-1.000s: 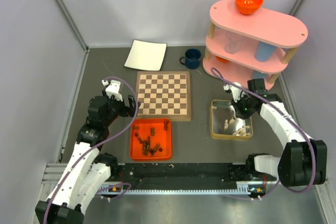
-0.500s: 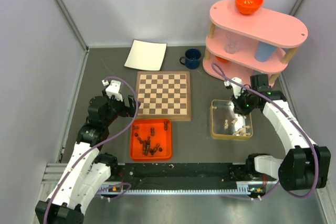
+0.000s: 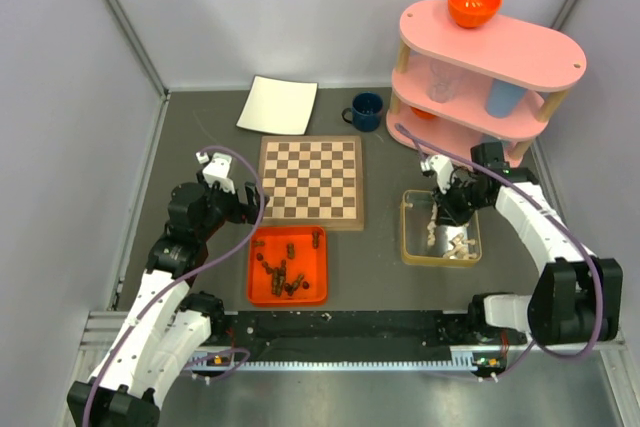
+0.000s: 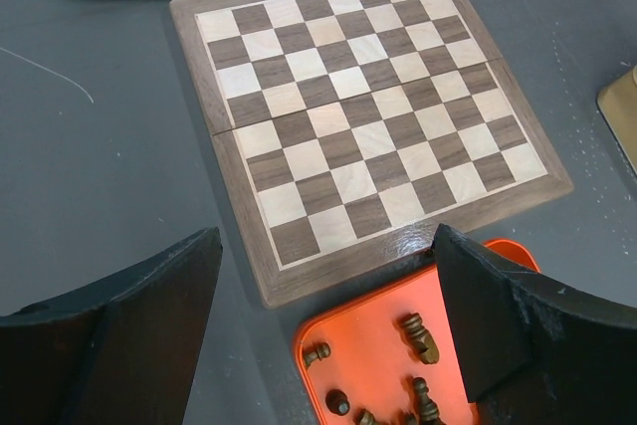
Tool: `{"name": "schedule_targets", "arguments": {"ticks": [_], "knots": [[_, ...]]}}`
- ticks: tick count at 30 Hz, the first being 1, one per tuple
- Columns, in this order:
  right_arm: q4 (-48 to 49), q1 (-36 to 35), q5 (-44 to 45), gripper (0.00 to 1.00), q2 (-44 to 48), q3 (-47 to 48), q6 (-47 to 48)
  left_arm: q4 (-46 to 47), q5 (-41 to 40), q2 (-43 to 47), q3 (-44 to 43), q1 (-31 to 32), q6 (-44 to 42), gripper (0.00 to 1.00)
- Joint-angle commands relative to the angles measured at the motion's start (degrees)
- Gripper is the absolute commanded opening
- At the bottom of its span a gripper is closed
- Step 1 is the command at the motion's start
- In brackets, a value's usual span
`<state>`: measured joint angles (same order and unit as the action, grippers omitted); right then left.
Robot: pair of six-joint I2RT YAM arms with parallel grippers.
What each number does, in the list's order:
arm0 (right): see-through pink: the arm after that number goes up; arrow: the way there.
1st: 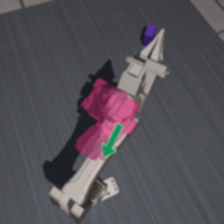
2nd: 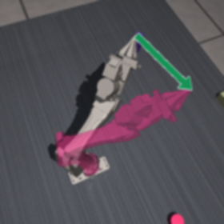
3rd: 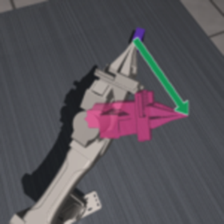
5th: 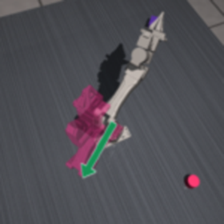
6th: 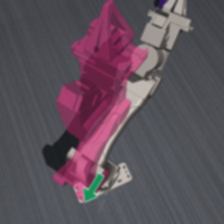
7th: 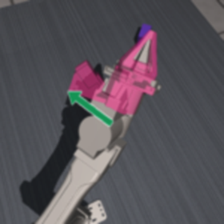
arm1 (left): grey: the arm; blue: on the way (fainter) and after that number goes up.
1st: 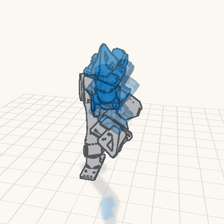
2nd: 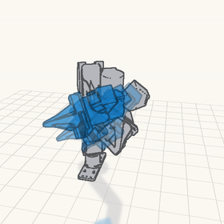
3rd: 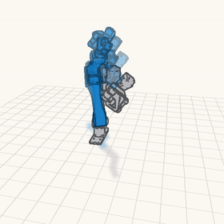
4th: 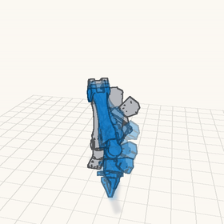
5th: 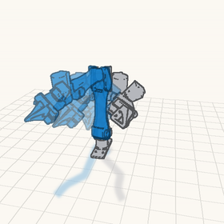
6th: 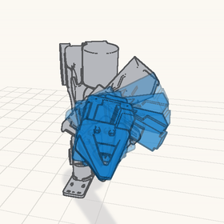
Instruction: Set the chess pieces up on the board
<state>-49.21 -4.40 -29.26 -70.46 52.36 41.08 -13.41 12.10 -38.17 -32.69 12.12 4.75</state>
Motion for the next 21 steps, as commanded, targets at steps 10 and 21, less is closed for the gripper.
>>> {"name": "schedule_targets", "arguments": {"ticks": [10, 21], "knots": [[10.26, -0.43, 10.61, 0.06, -9.35, -1.73, -3.55, 2.16, 1.96, -0.15, -1.68, 0.19, -0.62, 0.92], [16.87, -0.52, 20.39, 0.06, -7.6, -4.81, -4.08, 2.25, 2.4, 0.03, -1.68, 0.19, -0.71, 0.92]]}}
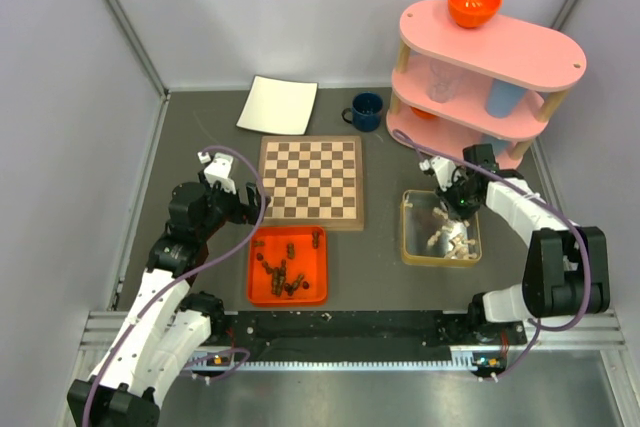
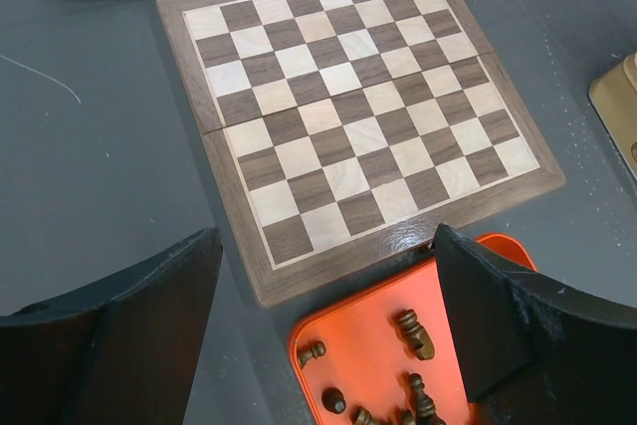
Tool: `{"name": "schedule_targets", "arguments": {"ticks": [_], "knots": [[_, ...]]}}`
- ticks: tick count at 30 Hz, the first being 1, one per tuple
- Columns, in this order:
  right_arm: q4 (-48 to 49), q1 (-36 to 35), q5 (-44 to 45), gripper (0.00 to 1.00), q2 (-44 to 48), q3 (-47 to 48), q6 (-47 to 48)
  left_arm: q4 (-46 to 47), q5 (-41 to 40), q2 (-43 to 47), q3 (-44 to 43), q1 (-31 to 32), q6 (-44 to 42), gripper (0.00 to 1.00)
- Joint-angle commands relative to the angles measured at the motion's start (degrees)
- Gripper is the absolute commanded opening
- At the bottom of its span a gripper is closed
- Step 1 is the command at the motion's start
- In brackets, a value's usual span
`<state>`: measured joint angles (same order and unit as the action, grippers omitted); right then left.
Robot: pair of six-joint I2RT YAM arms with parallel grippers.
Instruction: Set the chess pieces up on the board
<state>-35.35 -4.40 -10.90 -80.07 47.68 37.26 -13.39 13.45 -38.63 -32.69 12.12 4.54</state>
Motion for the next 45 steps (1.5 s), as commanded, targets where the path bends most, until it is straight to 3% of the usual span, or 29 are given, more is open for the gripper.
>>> {"name": "schedule_targets", "arguments": {"ticks": [1, 11, 17, 22, 24, 28, 31, 36, 42, 45], "knots": [[1.79, -0.52, 1.93, 0.06, 3.16, 0.22, -0.08, 2.14, 0.96, 0.49, -1.68, 0.19, -0.49, 0.92], [-7.01, -0.52, -14.48, 0.07, 15.55, 1.45, 5.2, 3.98, 7.54, 0.4, -1.42, 0.27, 1.08, 0.93], [-7.62, -0.6, -19.95, 0.07, 16.27, 1.54, 2.48, 9.52, 26.17, -4.25, -1.85, 0.36, 7.67, 0.87], [-9.29, -0.52, -26.44, 0.07, 17.05, 3.55, 0.1, 6.54, 29.17, -6.81, -3.7, 0.98, 7.24, 0.84], [-10.78, -0.61, -33.2, 0.07, 16.62, 4.78, 0.8, 5.22, 28.13, -6.02, -4.4, 1.06, 6.02, 0.84], [-12.98, -6.91, -38.5, 0.07, 13.99, 8.99, 4.31, 0.57, 20.67, -3.3, -6.24, 1.06, 2.33, 0.84], [-12.72, -16.4, -34.91, 0.07, 10.39, 12.68, 7.04, -3.22, 9.17, -0.58, -6.34, 1.06, -0.14, 0.85], [-9.22, -30.81, -20.5, 0.08, -2.88, 22.34, 4.94, -6.03, -7.88, 5.04, -5.81, 1.06, -3.3, 0.86], [-7.45, -36.02, -9.06, 0.08, -17.81, 32.63, -0.95, -5.25, -21.69, 12.95, -4.23, 1.06, -3.48, 0.9], [-7.62, -37.17, -6.34, 0.09, -20.64, 35.45, -1.92, -3.32, -27.42, 17.17, -2.21, 1.06, -3.66, 0.94]]}}
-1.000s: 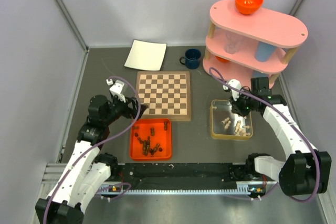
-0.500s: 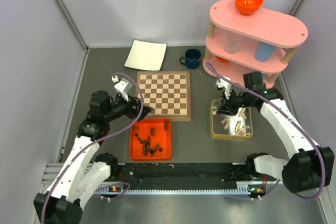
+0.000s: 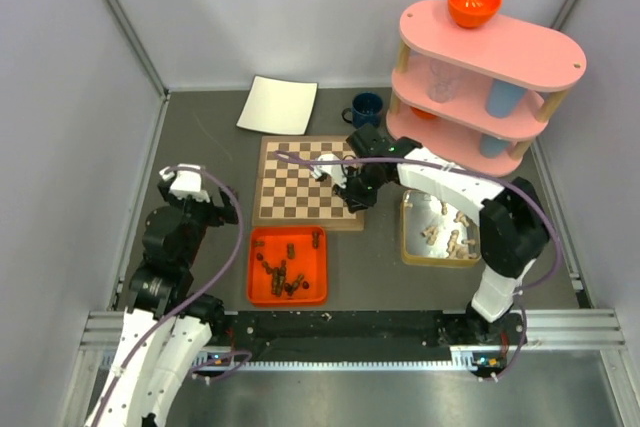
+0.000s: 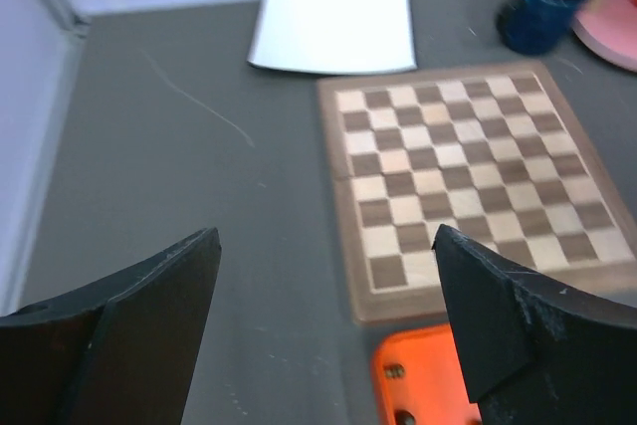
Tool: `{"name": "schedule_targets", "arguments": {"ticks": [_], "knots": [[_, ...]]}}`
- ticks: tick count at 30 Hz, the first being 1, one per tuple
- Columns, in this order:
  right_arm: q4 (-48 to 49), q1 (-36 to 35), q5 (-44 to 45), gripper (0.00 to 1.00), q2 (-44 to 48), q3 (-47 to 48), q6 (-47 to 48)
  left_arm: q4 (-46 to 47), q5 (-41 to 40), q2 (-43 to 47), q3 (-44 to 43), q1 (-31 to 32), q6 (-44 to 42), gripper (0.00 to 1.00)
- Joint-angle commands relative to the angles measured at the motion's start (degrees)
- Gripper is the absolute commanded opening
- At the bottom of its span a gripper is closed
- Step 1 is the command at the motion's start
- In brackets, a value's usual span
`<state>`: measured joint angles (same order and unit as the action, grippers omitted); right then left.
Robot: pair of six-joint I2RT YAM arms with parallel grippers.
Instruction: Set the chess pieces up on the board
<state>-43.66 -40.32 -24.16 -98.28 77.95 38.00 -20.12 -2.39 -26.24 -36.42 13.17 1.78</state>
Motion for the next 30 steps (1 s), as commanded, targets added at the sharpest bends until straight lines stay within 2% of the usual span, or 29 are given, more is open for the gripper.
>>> {"name": "schedule_targets", "arguments": {"ticks": [1, 10, 24, 30], "knots": [[0.51, -1.52, 8.42, 0.09, -4.01, 5.8, -3.1, 3.86, -12.45, 5.66, 2.4, 0.1, -0.99, 0.96], [-0.37, -2.4, 10.36, 0.1, -9.82, 9.15, -4.34, 6.23, -15.36, 9.45, 4.34, 0.01, -0.9, 0.99], [-0.9, -3.54, 9.84, 0.12, -11.76, 9.06, -4.69, 8.43, -15.89, 9.8, 5.84, 0.01, -0.55, 0.99], [-0.99, -3.45, 10.63, 0.17, -12.2, 8.88, -4.69, 8.34, -15.98, 10.15, 5.93, 0.01, -0.46, 0.99]]}}
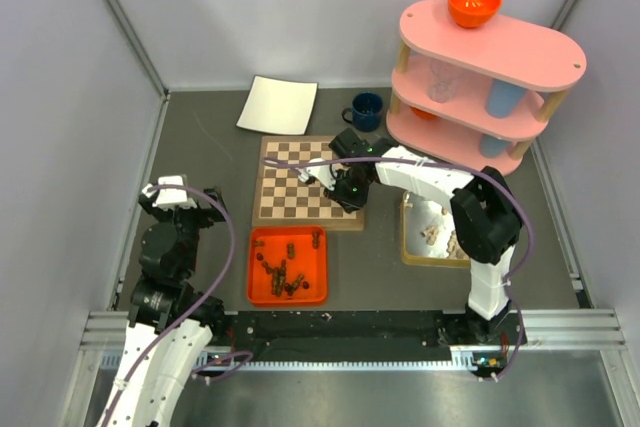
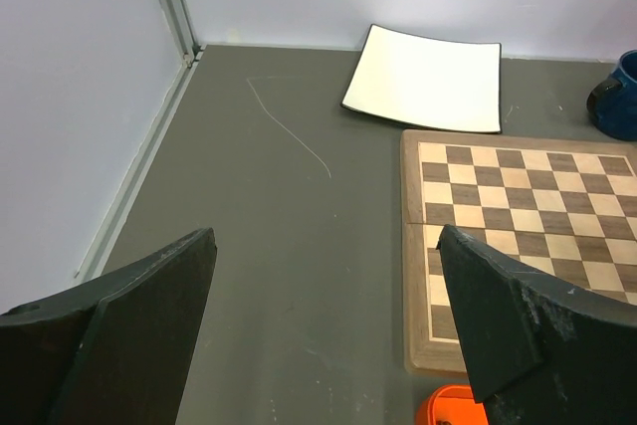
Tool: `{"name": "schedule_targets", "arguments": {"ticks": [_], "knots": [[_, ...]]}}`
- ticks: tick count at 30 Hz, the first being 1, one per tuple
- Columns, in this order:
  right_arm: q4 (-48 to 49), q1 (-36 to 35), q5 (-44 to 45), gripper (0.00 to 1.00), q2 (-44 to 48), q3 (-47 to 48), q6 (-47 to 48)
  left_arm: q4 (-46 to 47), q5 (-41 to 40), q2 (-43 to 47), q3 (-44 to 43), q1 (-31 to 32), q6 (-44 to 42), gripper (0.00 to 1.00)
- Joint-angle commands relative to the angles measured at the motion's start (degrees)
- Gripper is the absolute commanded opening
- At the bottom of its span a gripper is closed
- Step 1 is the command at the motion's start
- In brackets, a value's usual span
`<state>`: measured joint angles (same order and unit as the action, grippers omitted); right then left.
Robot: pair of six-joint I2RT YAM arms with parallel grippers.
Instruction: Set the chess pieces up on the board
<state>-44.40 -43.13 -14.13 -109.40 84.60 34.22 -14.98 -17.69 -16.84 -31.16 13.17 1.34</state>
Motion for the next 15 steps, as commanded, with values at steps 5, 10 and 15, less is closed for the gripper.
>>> {"name": "schedule_targets", "arguments": {"ticks": [5, 10, 15], "knots": [[-0.25, -0.72, 0.68, 0.22, -1.25, 1.89, -0.91, 3.21, -0.59, 0.67, 0.66, 0.01, -0.03, 0.99], [-0.25, -0.72, 0.51, 0.34, -0.72, 1.8, -1.17, 3.12, -0.59, 0.76, 0.66, 0.01, 0.06, 0.99], [-0.33, -0.63, 1.38, 0.49, 1.38, 2.33, -1.26, 3.21, -0.24, 0.84, 0.66, 0.01, 0.06, 0.99]]}}
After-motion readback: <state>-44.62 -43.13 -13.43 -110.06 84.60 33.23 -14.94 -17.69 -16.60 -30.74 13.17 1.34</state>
